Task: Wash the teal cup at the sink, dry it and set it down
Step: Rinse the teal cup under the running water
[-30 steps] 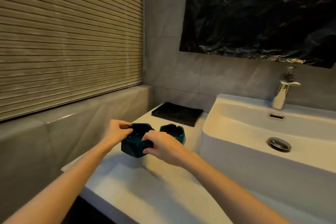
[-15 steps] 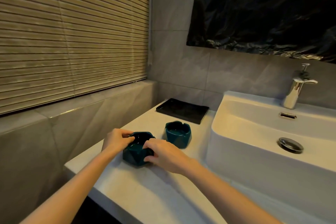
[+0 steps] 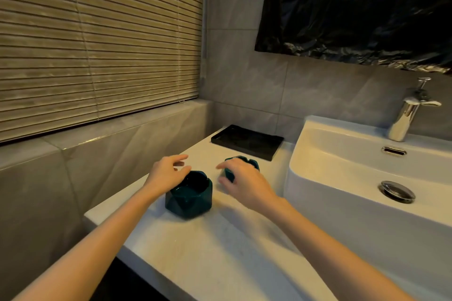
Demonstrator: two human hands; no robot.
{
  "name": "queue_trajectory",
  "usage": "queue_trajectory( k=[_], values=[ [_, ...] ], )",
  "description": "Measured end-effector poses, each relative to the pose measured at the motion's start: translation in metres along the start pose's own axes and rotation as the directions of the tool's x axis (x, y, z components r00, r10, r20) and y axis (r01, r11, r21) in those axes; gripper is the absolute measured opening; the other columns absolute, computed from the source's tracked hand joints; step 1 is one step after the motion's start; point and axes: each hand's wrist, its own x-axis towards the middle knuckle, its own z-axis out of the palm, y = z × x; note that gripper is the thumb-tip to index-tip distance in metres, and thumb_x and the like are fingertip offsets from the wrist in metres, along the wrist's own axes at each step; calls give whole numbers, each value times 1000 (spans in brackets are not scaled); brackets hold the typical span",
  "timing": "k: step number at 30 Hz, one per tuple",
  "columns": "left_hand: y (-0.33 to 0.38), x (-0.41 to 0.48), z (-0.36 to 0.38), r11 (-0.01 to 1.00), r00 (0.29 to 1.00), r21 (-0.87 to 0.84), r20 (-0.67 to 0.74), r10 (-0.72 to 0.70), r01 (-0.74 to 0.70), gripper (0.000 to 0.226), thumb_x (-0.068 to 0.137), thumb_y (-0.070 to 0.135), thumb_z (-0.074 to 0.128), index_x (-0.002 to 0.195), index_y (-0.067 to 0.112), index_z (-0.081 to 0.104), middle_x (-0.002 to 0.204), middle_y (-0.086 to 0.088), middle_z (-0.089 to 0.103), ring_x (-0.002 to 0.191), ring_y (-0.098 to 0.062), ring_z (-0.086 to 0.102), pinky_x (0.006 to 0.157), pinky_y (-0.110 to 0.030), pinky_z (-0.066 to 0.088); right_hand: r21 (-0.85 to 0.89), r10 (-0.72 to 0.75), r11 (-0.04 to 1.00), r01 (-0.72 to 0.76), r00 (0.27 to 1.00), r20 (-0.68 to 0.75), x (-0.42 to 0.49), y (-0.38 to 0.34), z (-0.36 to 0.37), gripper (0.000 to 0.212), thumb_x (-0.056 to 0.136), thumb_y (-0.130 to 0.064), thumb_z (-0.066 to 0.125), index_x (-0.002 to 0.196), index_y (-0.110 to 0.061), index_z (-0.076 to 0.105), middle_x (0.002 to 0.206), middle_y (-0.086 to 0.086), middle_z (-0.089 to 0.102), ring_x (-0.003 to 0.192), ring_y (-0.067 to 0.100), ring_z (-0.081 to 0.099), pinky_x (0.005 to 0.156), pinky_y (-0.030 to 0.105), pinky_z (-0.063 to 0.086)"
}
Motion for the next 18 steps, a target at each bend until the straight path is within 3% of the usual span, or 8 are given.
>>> queue_trajectory(
  k=[3, 6, 11, 18],
  values=[
    [17, 6, 8, 999, 998, -2, 43, 52, -52, 47, 89, 29, 60, 135, 24, 50, 125, -1, 61, 112, -17, 56, 94, -33, 45, -187, 164, 970, -154, 986, 42, -1, 23, -6, 39, 94, -29, 55, 132, -21, 48, 130, -1, 52, 111, 22, 55, 87, 36, 51],
    [32, 11, 18, 997, 994, 15, 78, 76, -77, 47, 91, 28, 57, 136, 23, 48, 129, -3, 59, 117, -17, 54, 96, -31, 42, -318, 228, 932, -171, 962, 153, 0, 36, -2, 37, 93, -28, 57, 127, -16, 50, 122, 5, 57, 104, 27, 58, 82, 41, 53],
    [56, 14, 29, 989, 983, 5, 115, 144, -145, 48, 92, 27, 55, 139, 23, 44, 134, -4, 54, 124, -19, 49, 99, -29, 39, -247, 217, 954, -172, 961, 171, 9, 40, 4, 33, 91, -25, 61, 121, -14, 53, 120, 8, 60, 104, 28, 58, 85, 41, 51],
    [85, 20, 29, 983, 966, -182, 255, 30, 17, 53, 96, 26, 49, 145, 18, 32, 148, -6, 37, 134, -19, 37, 103, -30, 34, -192, 149, 974, -123, 981, 125, 11, 34, -3, 29, 92, -23, 59, 118, -13, 53, 122, 9, 59, 107, 28, 58, 90, 41, 49]
  ],
)
